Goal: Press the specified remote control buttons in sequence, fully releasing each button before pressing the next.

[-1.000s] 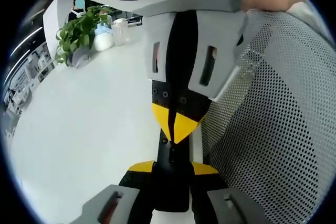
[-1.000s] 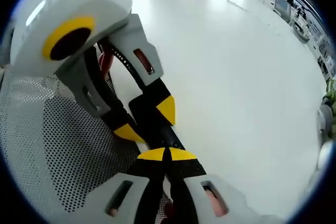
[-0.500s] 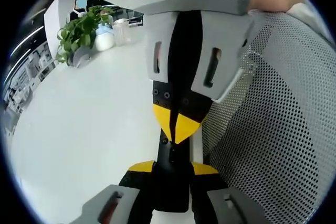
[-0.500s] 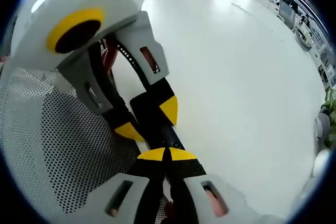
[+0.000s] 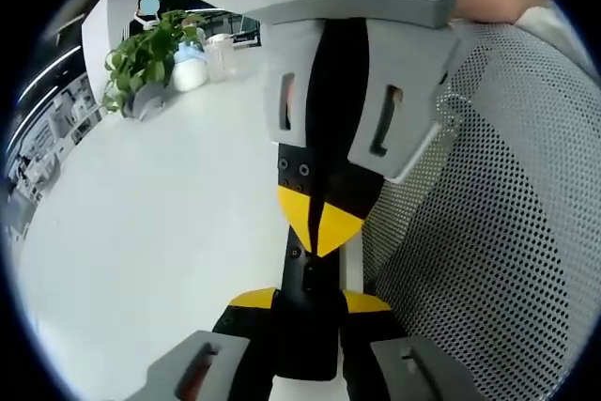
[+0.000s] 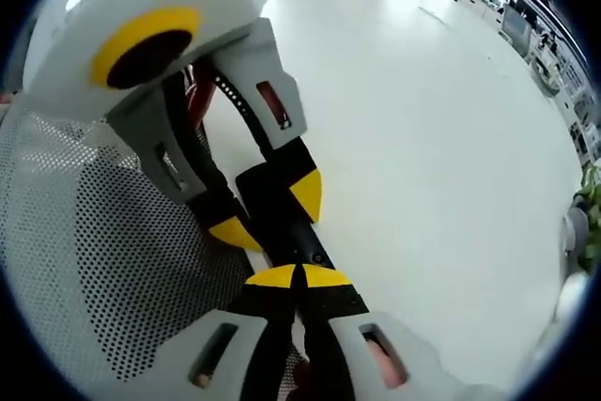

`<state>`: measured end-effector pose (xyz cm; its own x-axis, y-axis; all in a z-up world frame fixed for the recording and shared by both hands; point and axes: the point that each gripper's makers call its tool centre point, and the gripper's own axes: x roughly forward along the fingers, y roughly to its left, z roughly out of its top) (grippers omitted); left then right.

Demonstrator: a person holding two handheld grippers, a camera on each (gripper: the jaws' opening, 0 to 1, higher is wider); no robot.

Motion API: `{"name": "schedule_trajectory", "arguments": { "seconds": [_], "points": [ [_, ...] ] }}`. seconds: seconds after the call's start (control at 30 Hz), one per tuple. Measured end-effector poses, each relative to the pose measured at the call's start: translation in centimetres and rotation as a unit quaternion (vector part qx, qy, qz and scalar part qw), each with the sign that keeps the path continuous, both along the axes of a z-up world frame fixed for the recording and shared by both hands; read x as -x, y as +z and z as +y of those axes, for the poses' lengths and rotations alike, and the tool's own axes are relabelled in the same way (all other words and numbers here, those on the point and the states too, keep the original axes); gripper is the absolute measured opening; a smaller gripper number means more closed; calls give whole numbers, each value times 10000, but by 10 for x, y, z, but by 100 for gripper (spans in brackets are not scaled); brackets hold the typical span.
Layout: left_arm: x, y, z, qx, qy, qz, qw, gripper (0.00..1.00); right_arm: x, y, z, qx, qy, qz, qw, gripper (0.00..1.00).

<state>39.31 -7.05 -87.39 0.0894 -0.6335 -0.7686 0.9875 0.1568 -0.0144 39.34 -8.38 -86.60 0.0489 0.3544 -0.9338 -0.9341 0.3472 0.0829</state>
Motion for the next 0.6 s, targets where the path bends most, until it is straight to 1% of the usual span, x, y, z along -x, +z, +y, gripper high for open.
{"name": "schedule_trajectory", "arguments": {
  "seconds": [0.13, 0.2, 0.37, 0.47, 0.6],
  "points": [
    [0, 0, 0, -18, -24, -2, 10000, 25, 1, 0, 1, -34, 8, 38, 10000, 0],
    [0, 0, 0, -17, -26, 1, 10000, 25, 3, 0, 1, -60, -23, 116, 9999, 0],
    [0, 0, 0, -19, -22, 2, 10000, 25, 5, -1, 2, -54, 87, 46, 9999, 0],
    [0, 0, 0, -17, -26, 1, 10000, 25, 7, -1, 1, -64, 10, 152, 9999, 0],
    [0, -1, 0, -36, -39, -4, 10000, 25, 9, -1, 1, -39, 96, 123, 9999, 0]
  ]
}}
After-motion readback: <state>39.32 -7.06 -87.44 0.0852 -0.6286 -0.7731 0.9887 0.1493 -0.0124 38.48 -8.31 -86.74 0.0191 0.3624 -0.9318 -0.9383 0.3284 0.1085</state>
